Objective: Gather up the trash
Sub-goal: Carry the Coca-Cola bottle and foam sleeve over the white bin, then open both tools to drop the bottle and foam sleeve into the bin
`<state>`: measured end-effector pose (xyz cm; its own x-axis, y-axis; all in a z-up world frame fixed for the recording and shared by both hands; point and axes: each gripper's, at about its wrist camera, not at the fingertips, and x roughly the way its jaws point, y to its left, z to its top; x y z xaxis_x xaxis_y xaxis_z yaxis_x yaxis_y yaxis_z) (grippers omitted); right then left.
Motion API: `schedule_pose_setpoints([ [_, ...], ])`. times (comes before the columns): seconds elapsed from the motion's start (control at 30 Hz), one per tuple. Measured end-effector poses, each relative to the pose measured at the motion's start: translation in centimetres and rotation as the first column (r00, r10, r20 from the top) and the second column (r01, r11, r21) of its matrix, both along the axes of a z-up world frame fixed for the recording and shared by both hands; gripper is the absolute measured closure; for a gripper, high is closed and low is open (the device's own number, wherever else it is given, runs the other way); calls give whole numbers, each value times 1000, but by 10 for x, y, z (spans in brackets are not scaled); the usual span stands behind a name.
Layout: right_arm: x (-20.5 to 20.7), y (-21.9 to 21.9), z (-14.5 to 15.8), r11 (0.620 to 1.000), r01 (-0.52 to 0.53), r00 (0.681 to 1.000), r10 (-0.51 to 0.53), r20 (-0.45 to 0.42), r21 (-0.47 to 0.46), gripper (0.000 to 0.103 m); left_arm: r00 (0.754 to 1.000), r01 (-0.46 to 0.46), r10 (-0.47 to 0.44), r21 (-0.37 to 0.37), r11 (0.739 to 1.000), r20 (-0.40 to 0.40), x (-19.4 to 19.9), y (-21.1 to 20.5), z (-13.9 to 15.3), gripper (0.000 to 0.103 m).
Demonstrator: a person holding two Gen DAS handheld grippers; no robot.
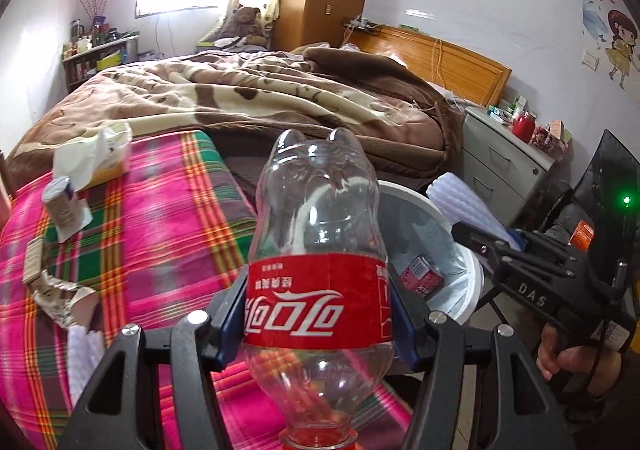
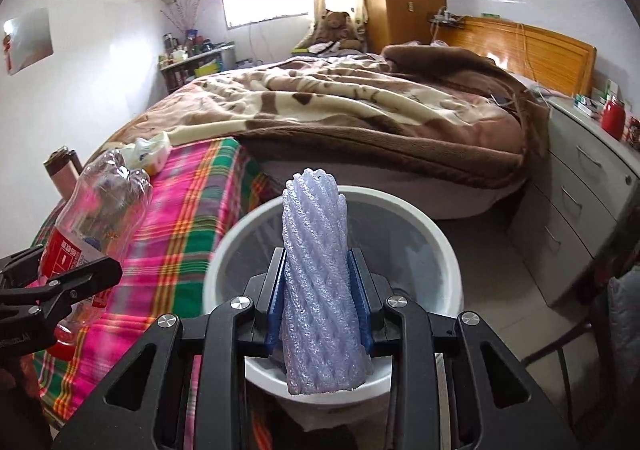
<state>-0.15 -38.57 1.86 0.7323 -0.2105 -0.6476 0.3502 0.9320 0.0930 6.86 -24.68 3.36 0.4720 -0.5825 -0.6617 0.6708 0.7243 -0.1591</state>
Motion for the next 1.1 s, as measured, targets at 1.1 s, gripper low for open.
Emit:
schedule_pose_setpoints([
  [1.1, 3, -45, -33, 994, 108, 988, -104, -117, 27, 46, 995, 79, -80, -9, 997, -56, 15, -73, -21, 27],
])
